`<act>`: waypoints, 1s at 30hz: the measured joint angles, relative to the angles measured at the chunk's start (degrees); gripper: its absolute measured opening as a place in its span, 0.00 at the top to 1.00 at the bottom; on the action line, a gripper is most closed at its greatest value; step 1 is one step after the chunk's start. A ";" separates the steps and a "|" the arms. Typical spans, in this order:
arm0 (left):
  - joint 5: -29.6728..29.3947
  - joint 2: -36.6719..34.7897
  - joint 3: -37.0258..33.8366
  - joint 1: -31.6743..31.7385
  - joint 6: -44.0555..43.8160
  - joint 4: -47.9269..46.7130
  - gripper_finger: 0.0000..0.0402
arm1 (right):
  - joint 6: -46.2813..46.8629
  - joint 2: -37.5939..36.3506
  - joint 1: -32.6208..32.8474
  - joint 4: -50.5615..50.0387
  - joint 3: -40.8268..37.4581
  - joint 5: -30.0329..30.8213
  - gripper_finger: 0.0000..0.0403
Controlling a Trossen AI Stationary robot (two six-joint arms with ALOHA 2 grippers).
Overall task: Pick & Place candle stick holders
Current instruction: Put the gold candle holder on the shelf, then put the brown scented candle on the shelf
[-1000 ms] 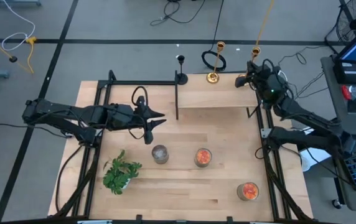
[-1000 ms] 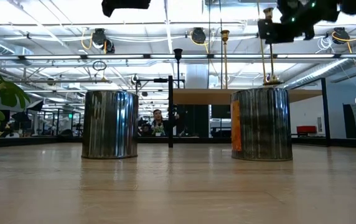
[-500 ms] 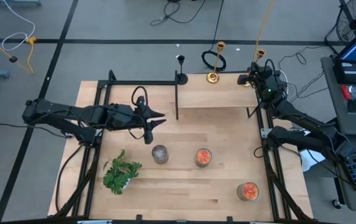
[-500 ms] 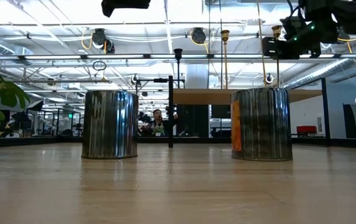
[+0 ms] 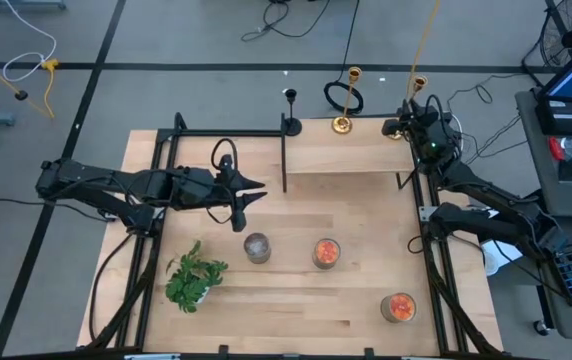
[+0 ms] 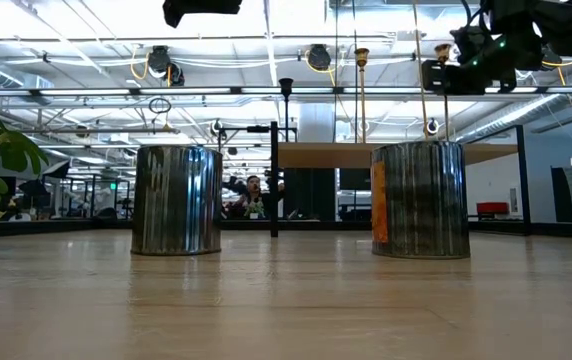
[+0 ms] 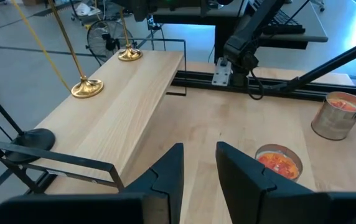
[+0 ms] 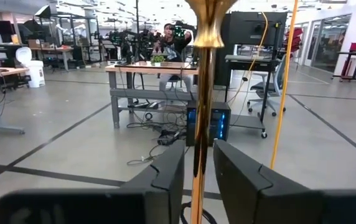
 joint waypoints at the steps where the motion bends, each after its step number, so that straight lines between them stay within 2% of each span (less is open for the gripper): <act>1: 0.00 0.00 0.00 0.00 0.00 0.00 0.76 | -0.01 0.00 0.00 0.15 0.00 0.00 0.77; 11: 0.05 0.00 0.00 -0.07 -1.18 -2.34 0.76 | -2.96 -0.02 0.02 1.66 -0.02 0.00 0.65; 17: 0.08 0.02 0.00 -0.95 -3.09 -7.24 0.76 | -3.66 -0.72 0.96 -3.46 -0.02 0.00 0.59; 24: 0.23 0.02 0.00 -3.08 -6.67 -14.74 0.76 | -3.92 -5.90 4.48 -9.87 -0.03 0.26 0.55; 30: 0.17 0.47 0.00 -4.35 -15.16 -23.02 0.76 | -2.35 -12.63 8.92 -16.25 -0.02 0.33 0.55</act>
